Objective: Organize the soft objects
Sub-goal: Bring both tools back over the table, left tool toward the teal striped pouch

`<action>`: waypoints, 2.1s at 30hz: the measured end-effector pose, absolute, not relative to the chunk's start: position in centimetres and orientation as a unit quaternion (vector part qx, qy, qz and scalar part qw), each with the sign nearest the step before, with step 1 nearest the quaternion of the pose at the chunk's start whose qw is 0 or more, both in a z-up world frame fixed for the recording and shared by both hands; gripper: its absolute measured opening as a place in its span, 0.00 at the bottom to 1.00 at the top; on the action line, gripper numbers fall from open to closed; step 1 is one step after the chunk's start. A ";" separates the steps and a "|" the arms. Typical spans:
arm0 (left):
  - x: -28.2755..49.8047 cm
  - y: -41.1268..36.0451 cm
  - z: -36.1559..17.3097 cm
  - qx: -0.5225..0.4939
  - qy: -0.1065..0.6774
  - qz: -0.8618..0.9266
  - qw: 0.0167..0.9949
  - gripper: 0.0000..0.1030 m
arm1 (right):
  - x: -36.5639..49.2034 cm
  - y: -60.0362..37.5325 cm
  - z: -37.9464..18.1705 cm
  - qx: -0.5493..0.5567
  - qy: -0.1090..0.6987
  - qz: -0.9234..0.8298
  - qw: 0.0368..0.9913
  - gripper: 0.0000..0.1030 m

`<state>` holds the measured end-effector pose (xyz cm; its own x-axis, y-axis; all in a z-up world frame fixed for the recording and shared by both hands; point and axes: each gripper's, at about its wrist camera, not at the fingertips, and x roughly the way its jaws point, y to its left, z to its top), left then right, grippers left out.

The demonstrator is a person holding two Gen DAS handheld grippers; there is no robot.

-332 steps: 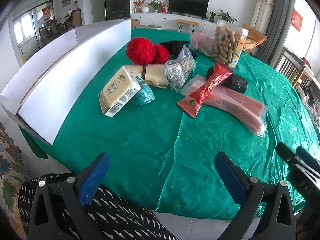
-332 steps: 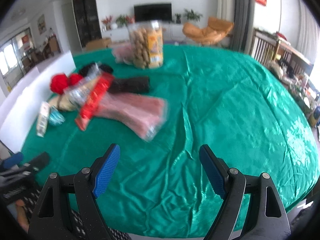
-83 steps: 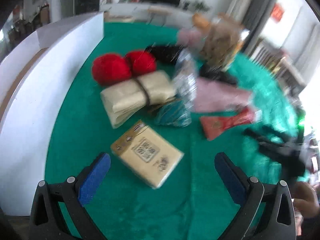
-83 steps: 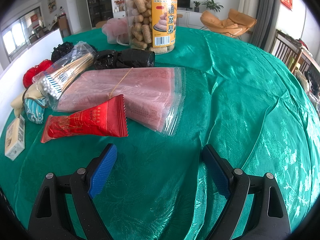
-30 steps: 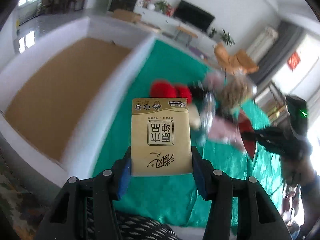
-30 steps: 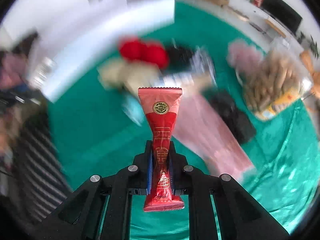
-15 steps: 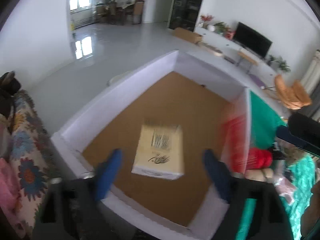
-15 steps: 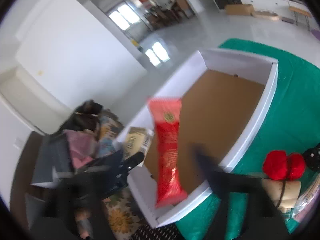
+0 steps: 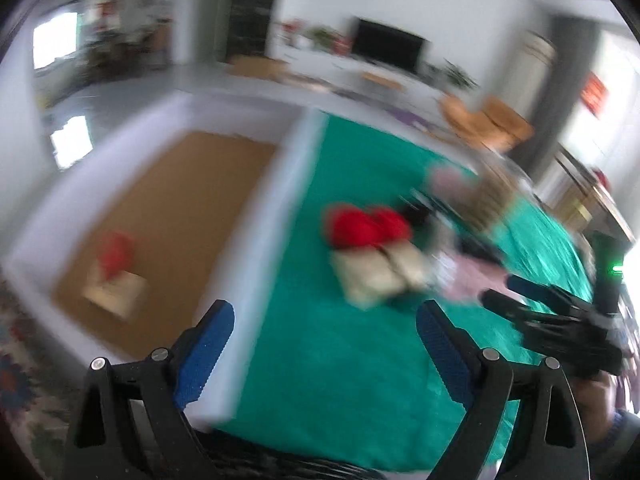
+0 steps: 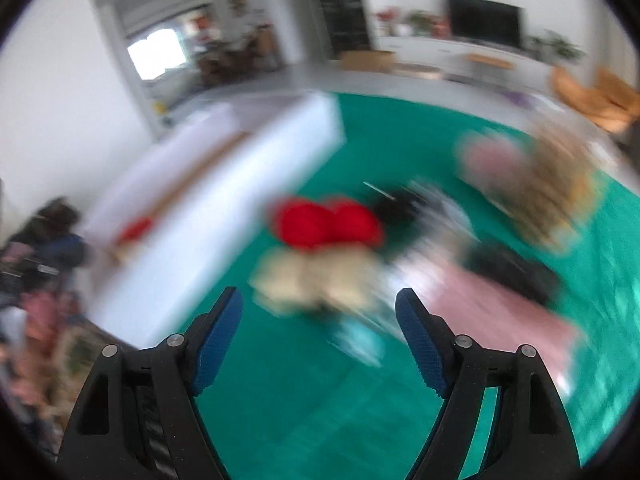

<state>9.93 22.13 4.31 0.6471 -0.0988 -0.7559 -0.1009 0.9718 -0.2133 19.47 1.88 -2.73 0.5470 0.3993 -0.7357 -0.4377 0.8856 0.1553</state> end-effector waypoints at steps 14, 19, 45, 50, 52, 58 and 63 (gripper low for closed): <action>18.7 9.1 -7.3 -0.016 0.523 -0.021 0.852 0.89 | 15.6 -12.6 -10.2 -0.068 0.429 0.079 0.897 0.79; 20.3 7.5 -8.9 0.008 0.504 -0.010 0.864 0.96 | 14.3 -12.9 -10.4 -0.047 0.430 0.081 0.898 0.79; 26.3 7.2 -9.3 0.025 0.454 -0.053 0.889 1.00 | 13.8 -12.9 -10.5 -0.046 0.429 0.079 0.899 0.80; 26.3 7.2 -9.3 0.026 0.454 -0.053 0.889 1.00 | 13.9 -12.8 -10.5 -0.046 0.429 0.079 0.899 0.80; 26.4 7.2 -9.3 0.025 0.454 -0.053 0.889 1.00 | 13.9 -12.8 -10.5 -0.046 0.429 0.079 0.899 0.80; 26.4 7.2 -9.3 0.026 0.454 -0.053 0.889 1.00 | 13.9 -12.8 -10.5 -0.046 0.429 0.078 0.899 0.80; 26.4 7.2 -9.3 0.026 0.454 -0.053 0.889 1.00 | 13.9 -12.9 -10.5 -0.046 0.429 0.078 0.899 0.80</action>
<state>26.40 7.15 -9.29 0.5817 -0.0714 -0.8103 0.1179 0.9930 -0.0028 13.91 -12.85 -10.46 0.6200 0.1015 -0.7780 -0.1806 0.9834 -0.0156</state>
